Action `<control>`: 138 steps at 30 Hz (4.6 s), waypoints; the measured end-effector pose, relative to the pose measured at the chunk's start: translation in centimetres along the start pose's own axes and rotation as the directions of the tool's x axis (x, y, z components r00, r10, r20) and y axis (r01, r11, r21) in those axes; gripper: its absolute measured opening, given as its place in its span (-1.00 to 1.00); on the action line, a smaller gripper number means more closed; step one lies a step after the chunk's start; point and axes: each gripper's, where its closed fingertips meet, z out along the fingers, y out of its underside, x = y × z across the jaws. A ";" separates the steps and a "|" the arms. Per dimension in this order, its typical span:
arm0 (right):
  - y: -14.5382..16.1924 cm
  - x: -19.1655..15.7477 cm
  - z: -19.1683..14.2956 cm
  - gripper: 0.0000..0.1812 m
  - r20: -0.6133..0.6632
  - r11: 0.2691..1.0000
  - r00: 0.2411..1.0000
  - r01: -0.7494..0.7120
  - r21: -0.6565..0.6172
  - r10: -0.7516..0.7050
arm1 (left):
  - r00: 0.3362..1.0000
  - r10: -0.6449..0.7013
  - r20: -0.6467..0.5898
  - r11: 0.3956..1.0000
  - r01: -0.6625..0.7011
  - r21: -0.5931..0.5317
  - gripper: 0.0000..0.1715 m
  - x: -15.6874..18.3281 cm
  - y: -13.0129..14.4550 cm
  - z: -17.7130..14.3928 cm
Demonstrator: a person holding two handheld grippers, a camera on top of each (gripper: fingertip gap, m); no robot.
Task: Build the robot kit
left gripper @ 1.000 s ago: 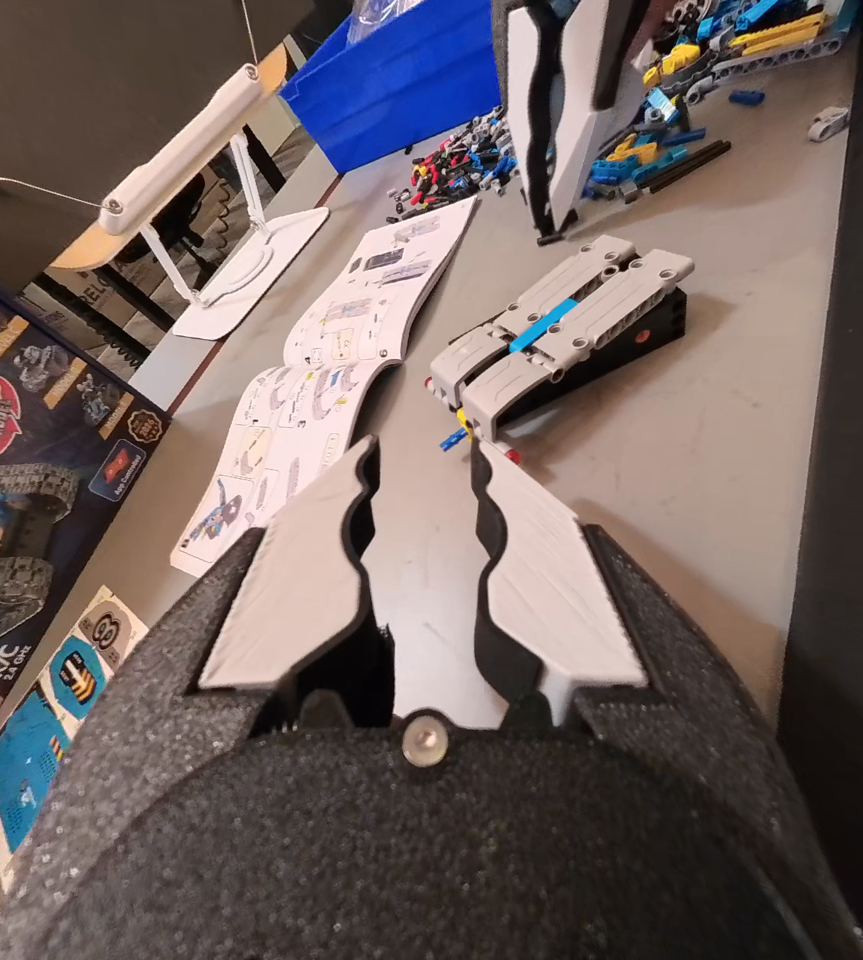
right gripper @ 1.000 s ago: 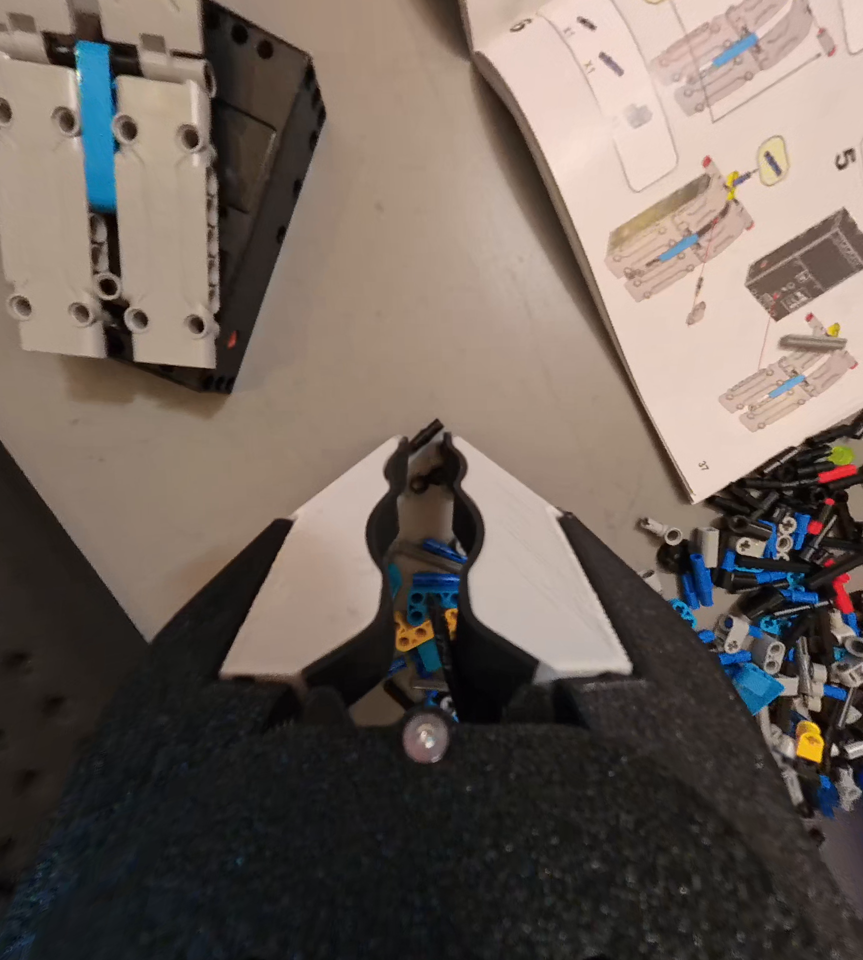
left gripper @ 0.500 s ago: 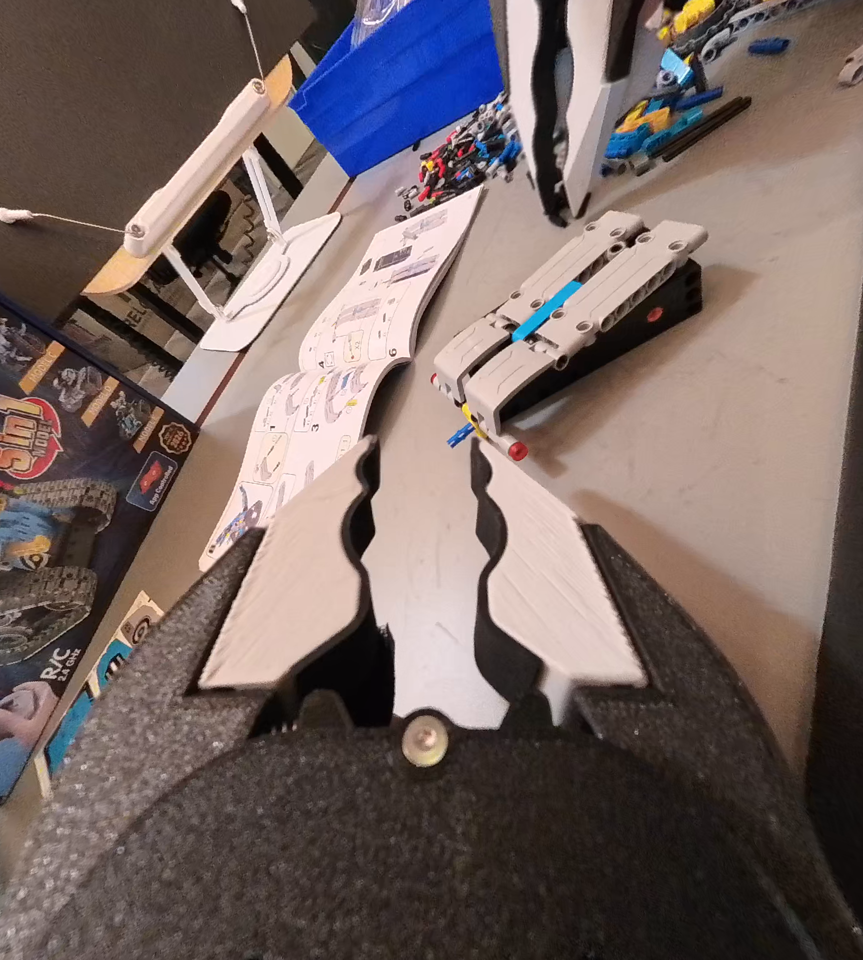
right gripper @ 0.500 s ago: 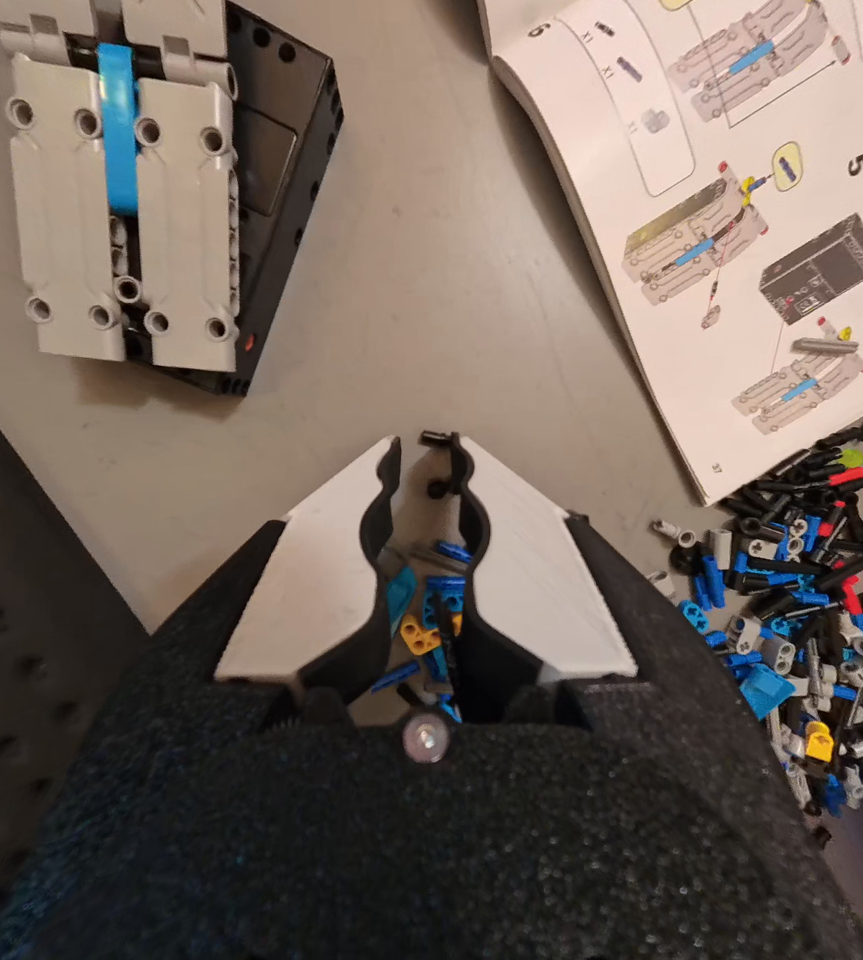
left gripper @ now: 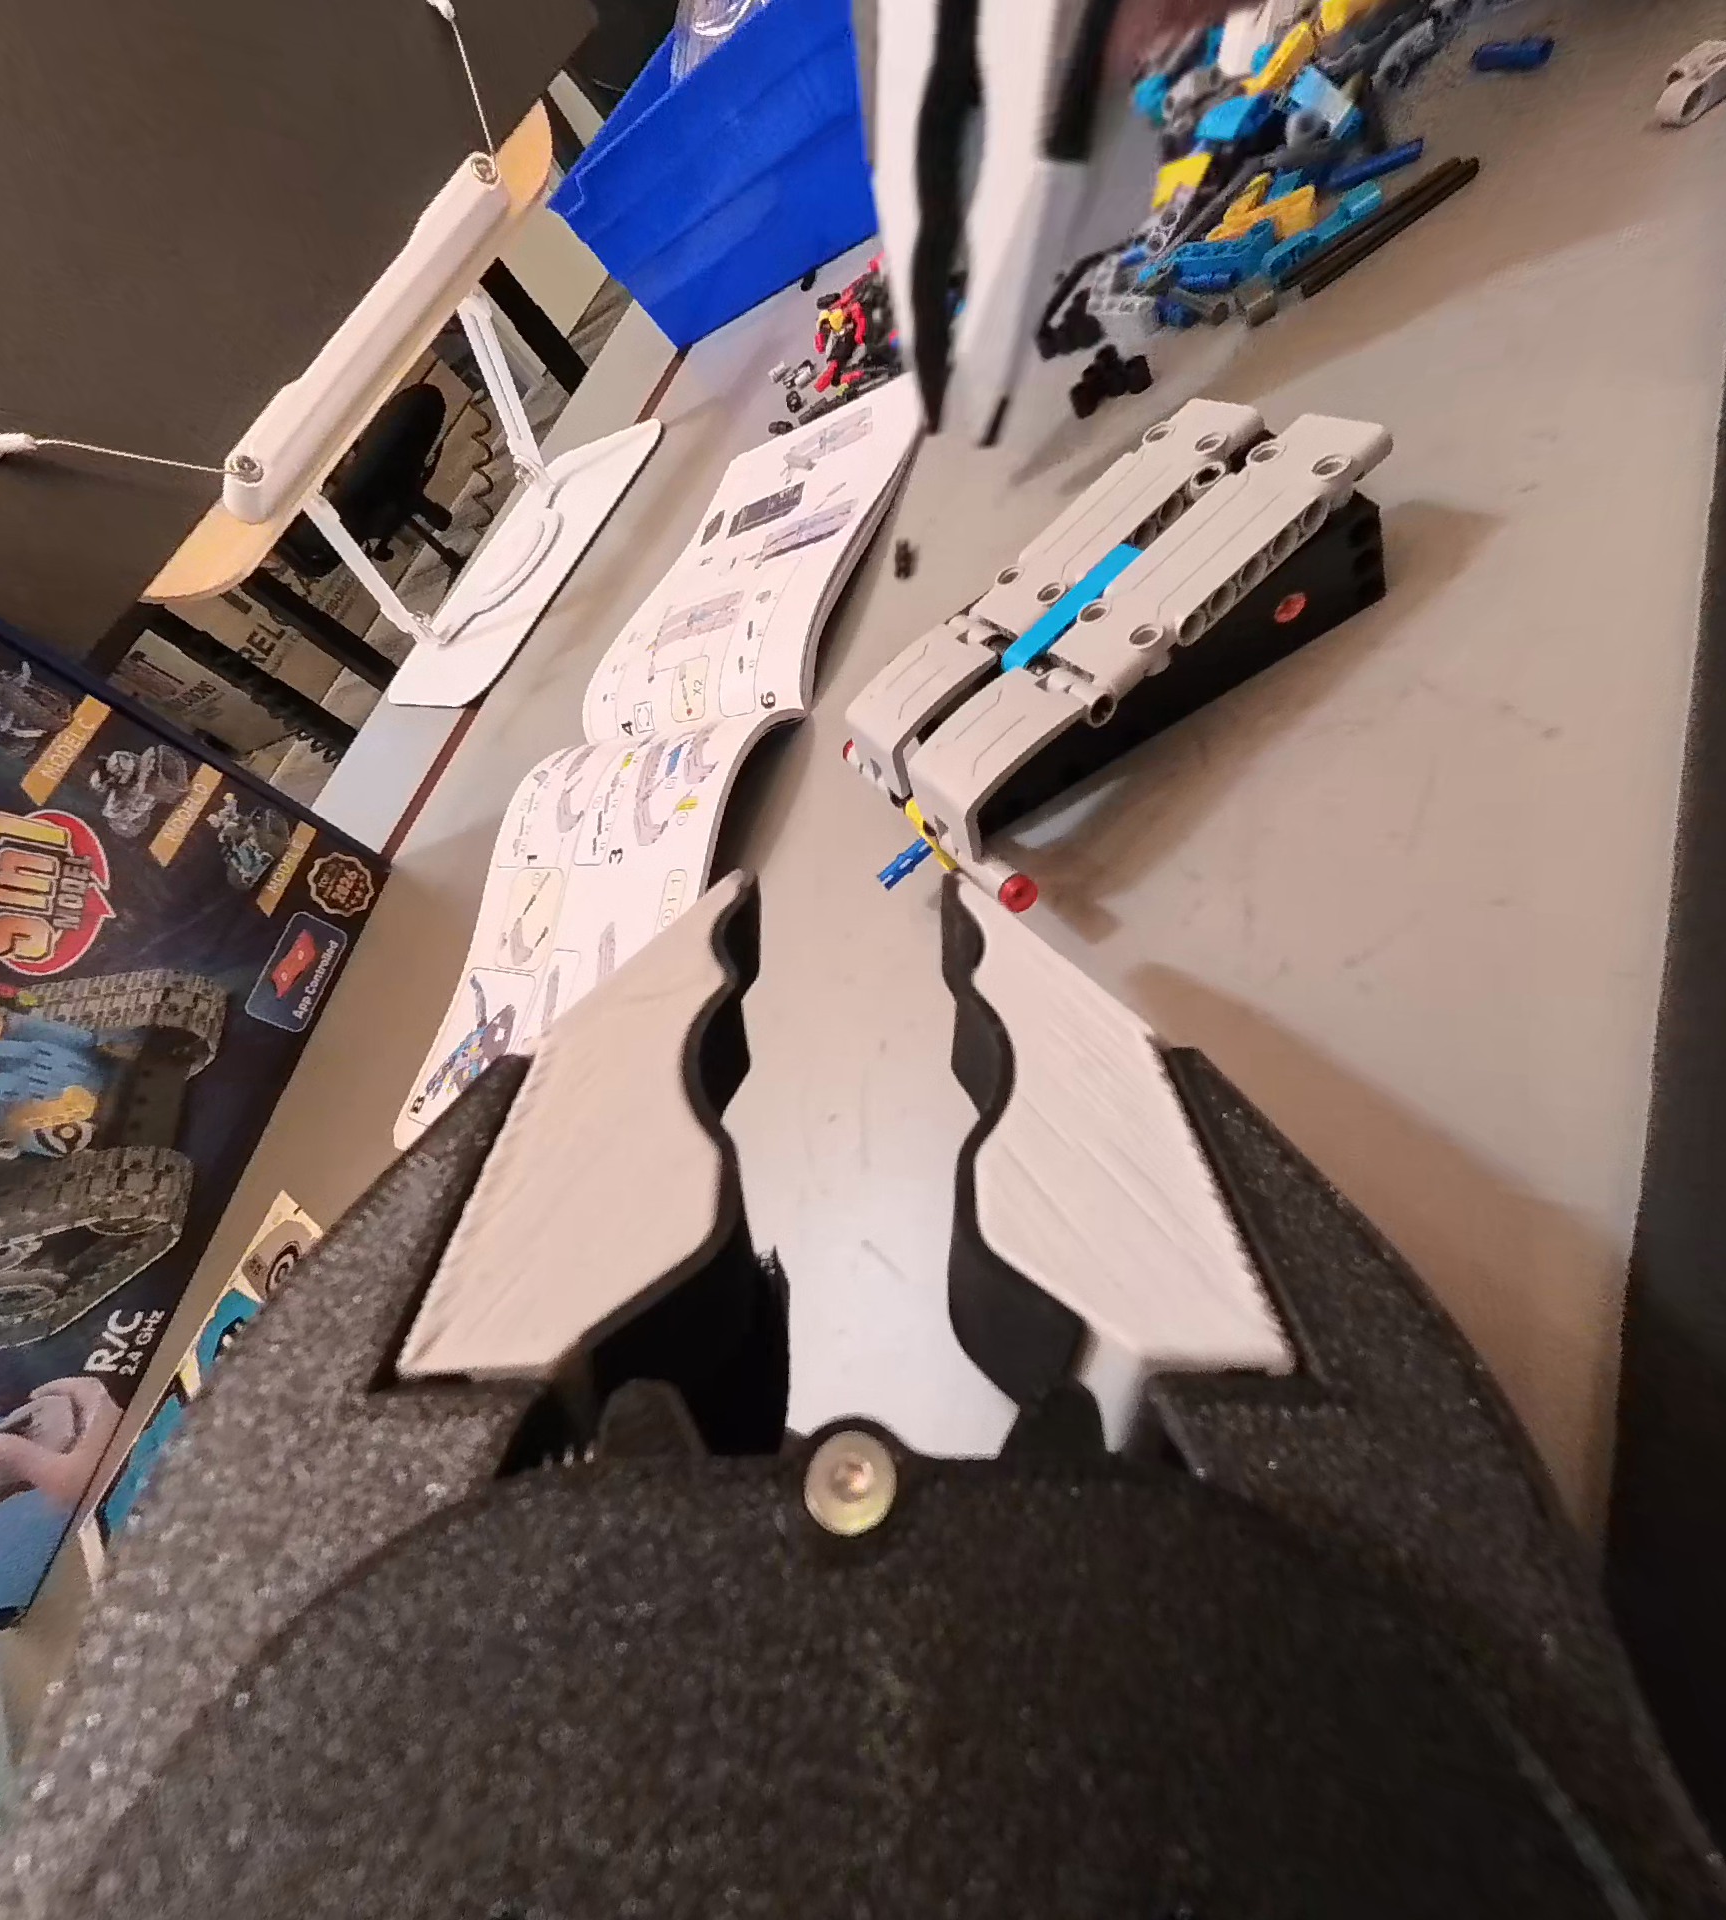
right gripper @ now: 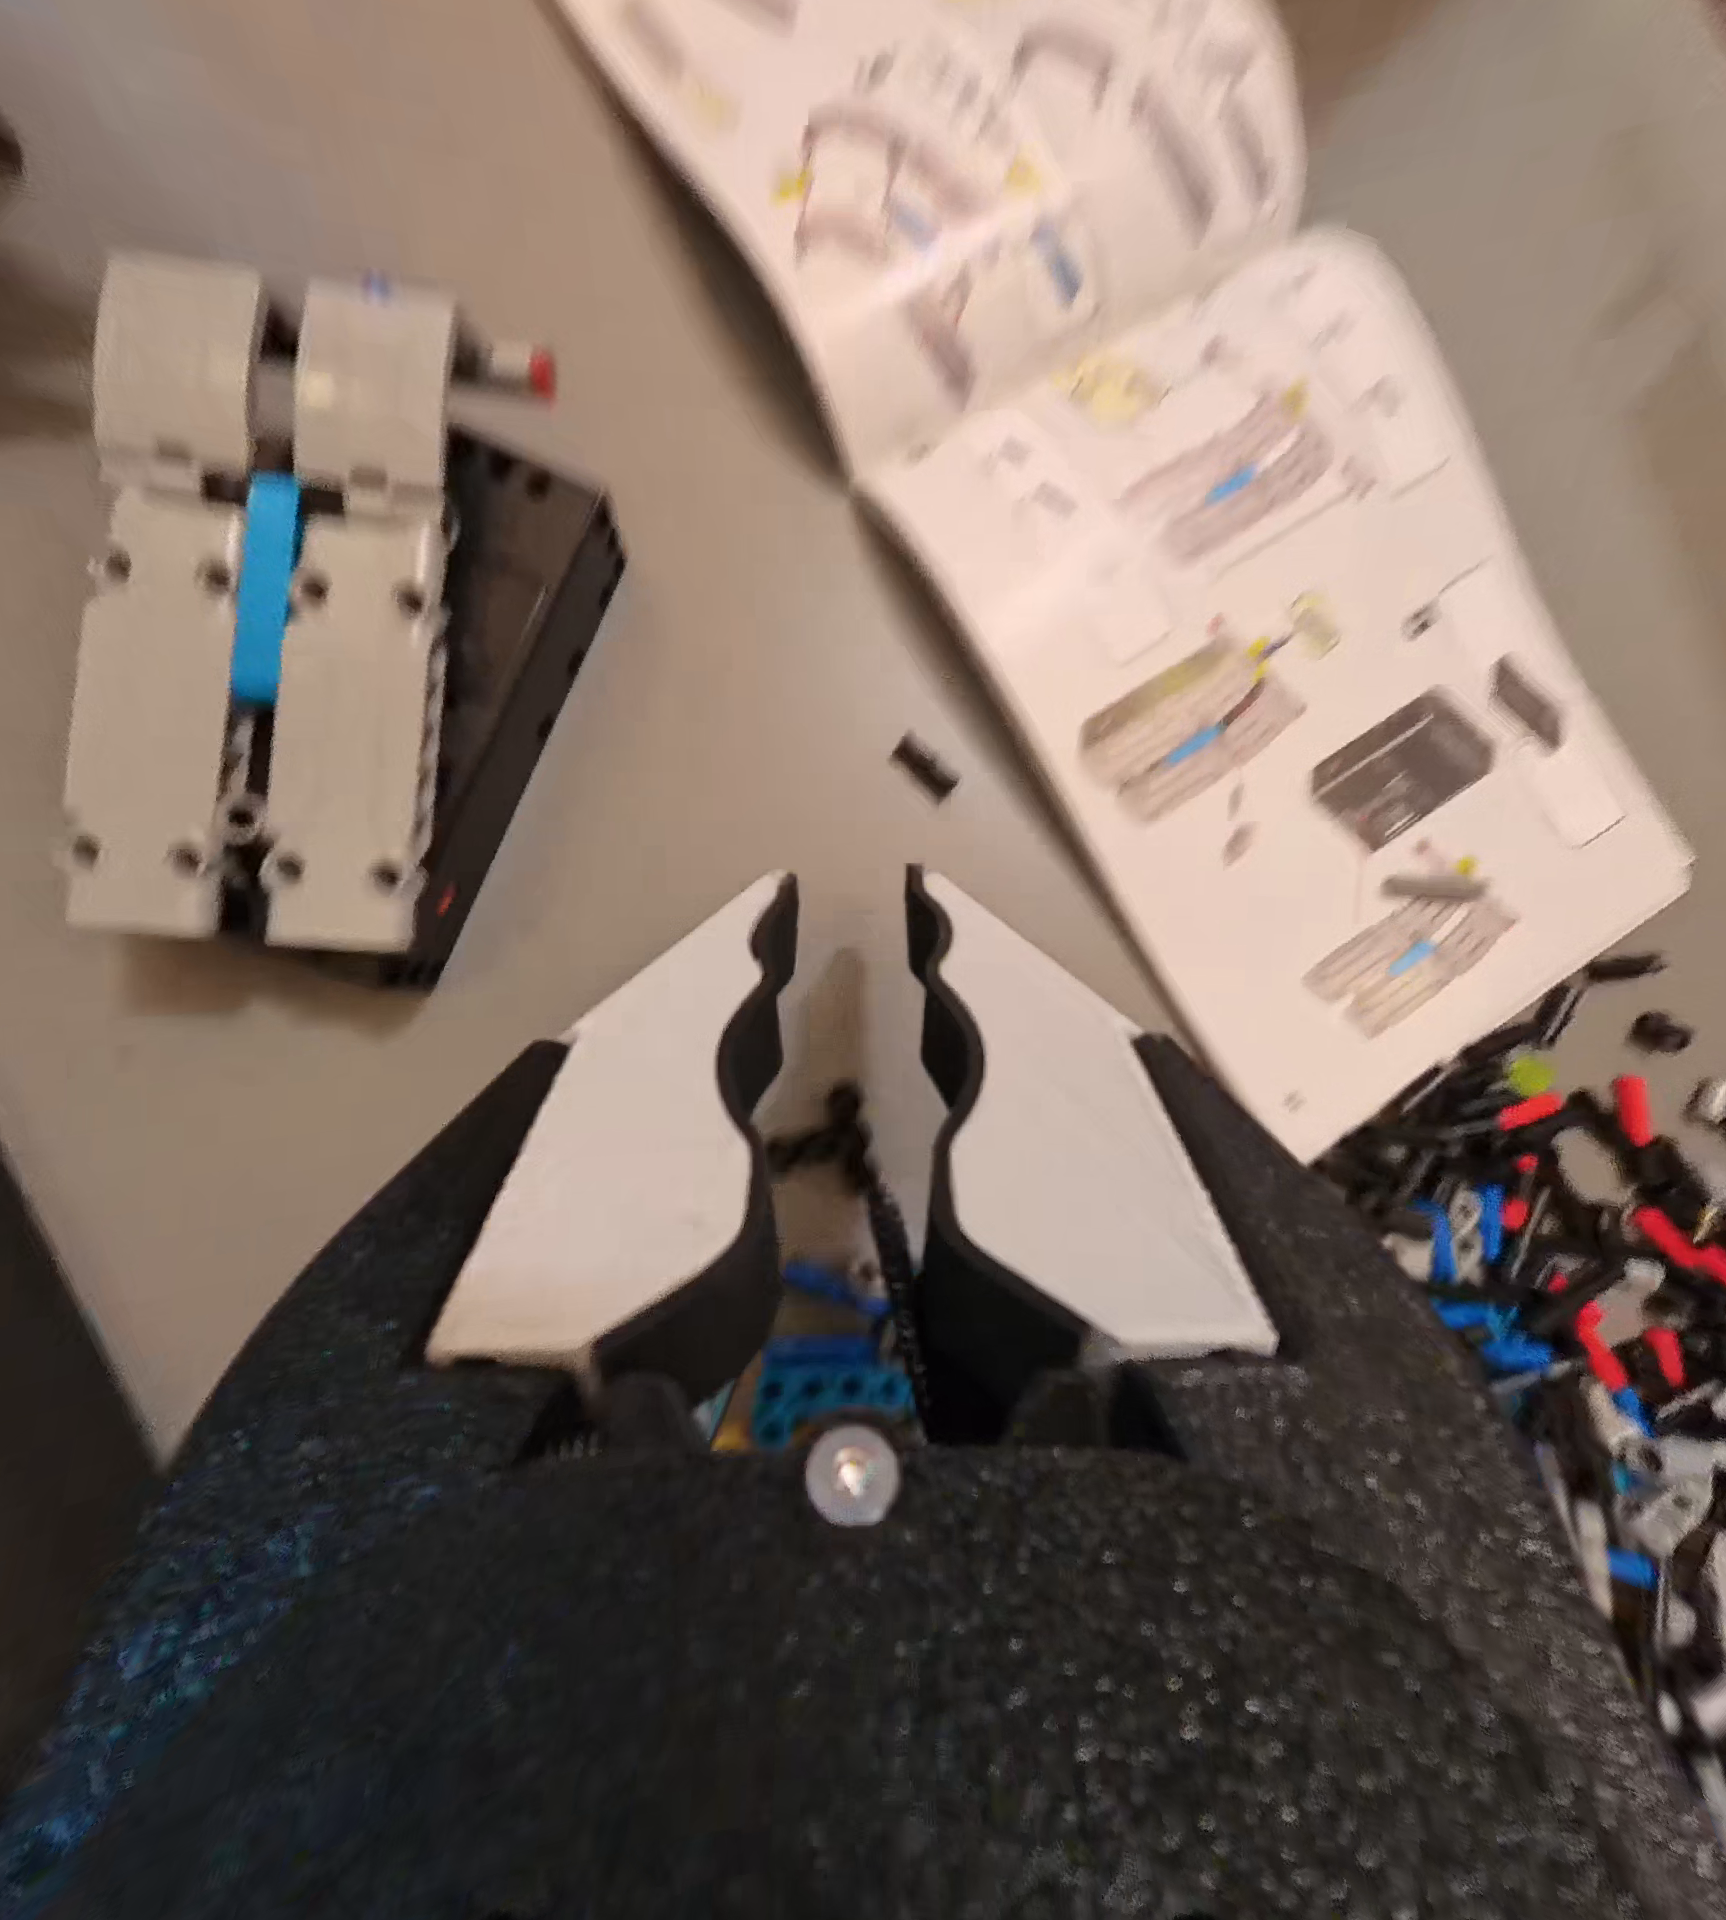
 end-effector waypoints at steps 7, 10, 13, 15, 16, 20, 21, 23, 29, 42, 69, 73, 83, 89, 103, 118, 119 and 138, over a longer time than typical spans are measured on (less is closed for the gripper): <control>-1.9 2.0 4.0 -0.74 0.067 1.000 0.998 -0.010 -0.004 0.010 | 1.000 0.010 -0.012 1.000 -0.010 -0.013 -0.60 0.3 0.4 0.2; -2.1 2.5 4.1 -0.79 0.029 1.000 0.999 0.031 0.001 -0.031 | 1.000 0.007 -0.014 1.000 -0.007 -0.014 -0.60 0.3 0.5 0.2; -1.9 3.2 4.3 -0.83 -0.014 0.999 0.999 0.042 0.017 -0.042 | 1.000 0.010 -0.015 1.000 -0.010 -0.013 -0.60 0.3 0.5 0.2; -1.8 3.8 4.3 -0.85 -0.056 0.999 0.997 0.053 0.011 -0.053 | 1.000 0.020 -0.012 1.000 -0.020 -0.016 -0.60 0.3 0.5 0.2; -1.7 4.4 4.3 -0.84 -0.092 0.998 0.994 0.057 -0.001 -0.057 | 1.000 0.022 -0.013 1.000 -0.023 -0.016 -0.60 0.3 0.5 0.2; -1.1 3.7 3.8 -0.80 -0.058 0.999 0.997 0.042 -0.016 -0.043 | 1.000 0.023 -0.013 1.000 -0.024 -0.017 -0.60 0.4 0.6 0.2; -0.8 3.4 3.6 -0.80 -0.044 0.999 0.999 0.032 -0.020 -0.033 | 1.000 0.023 -0.012 1.000 -0.023 -0.017 -0.60 0.3 0.6 0.2; -0.7 3.0 3.0 -0.80 -0.024 1.000 1.000 0.013 0.000 -0.013 | 1.000 0.023 -0.011 1.000 -0.023 -0.020 -0.60 0.3 0.6 0.3; -0.5 2.4 3.7 -0.75 0.046 1.000 0.999 -0.030 0.007 0.029 | 1.000 0.028 -0.013 0.999 -0.029 -0.021 -0.60 0.4 0.7 0.3; -2.1 3.9 4.9 -0.70 -0.023 0.999 1.000 0.006 0.033 -0.005 | 0.999 0.046 -0.016 0.999 -0.047 -0.027 -0.60 0.7 0.7 0.3; -12.7 -14.4 1.2 -0.97 0.572 0.968 0.809 -0.014 0.249 -0.135 | 0.801 0.488 0.347 0.860 -0.509 -0.033 -0.97 -0.7 -2.3 -0.7; -13.8 -13.8 1.2 -0.97 0.536 0.950 0.836 -0.059 0.308 -0.121 | 0.842 0.396 0.366 0.910 -0.413 -0.035 -0.97 -1.9 -2.2 -0.6; -15.2 -13.3 1.5 -0.96 0.425 0.902 0.893 -0.055 0.428 -0.147 | 0.903 0.228 0.365 0.969 -0.248 0.009 -0.97 -3.2 -2.2 -0.9; -14.1 -12.7 1.0 -0.97 0.476 0.932 0.869 -0.056 0.358 -0.131 | 0.907 0.248 0.341 0.965 -0.263 -0.002 -0.81 -2.6 -1.8 -0.6; 3.0 2.3 -0.6 -0.96 0.098 0.820 0.995 0.057 -0.569 -0.001 | 0.948 0.160 0.275 0.987 -0.158 -0.029 -0.72 -3.0 0.1 0.1; 4.0 3.7 -0.2 -0.96 0.056 0.787 0.998 0.043 -0.616 -0.010 | 0.948 0.166 0.272 0.986 -0.160 -0.042 -0.71 -3.0 0.4 0.3; 4.1 3.7 -0.1 -0.96 0.055 0.787 0.998 0.040 -0.615 -0.008 | 0.947 0.167 0.273 0.986 -0.162 -0.041 -0.71 -3.0 0.4 0.3; 4.5 3.9 0.0 -0.90 0.054 0.788 0.999 0.031 -0.614 0.004 | 0.944 0.174 0.279 0.985 -0.169 -0.044 -0.71 -3.1 0.4 0.3</control>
